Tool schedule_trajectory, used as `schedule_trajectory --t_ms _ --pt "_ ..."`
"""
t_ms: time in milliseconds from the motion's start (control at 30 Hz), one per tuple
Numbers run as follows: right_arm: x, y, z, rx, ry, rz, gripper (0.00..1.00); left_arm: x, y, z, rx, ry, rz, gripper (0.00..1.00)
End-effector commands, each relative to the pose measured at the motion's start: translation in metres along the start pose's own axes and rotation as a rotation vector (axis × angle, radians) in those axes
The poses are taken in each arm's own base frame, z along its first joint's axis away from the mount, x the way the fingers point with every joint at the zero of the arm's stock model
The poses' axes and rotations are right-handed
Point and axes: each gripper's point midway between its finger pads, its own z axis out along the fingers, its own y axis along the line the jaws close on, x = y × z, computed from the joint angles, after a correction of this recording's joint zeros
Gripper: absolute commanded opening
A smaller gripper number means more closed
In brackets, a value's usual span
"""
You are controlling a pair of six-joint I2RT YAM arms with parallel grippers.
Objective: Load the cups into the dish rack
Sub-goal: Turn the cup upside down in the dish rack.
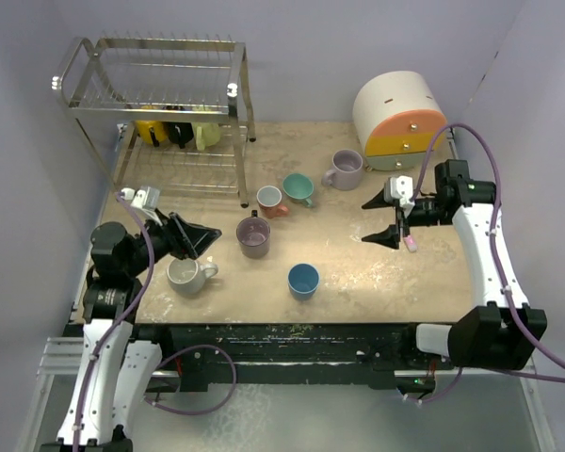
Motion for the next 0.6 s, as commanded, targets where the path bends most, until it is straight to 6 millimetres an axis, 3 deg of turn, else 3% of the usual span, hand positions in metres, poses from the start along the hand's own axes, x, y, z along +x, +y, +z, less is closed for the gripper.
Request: schedule_trajectory --t_ms 0,167,300,567 --pt "0.001 0.008 -0.001 0.005 0.092 0.013 0.76 -0.001 -0.019 -0.015 0.028 -0.01 -0.033 0.73" --pt "0.004 -0.024 -0.005 0.148 0.2 0.032 0.76 -0.02 -0.039 -0.03 0.029 -0.084 -0.011 0.81" --pt "-0.004 -0.034 -0.002 0.187 0.196 0.023 0.76 -0.028 -0.046 -0.04 0.012 -0.149 -0.051 1.0" --pt "-0.003 -0.026 0.024 0.146 0.172 0.01 0.76 -0.025 -0.057 -0.052 0.03 -0.19 -0.119 0.99"
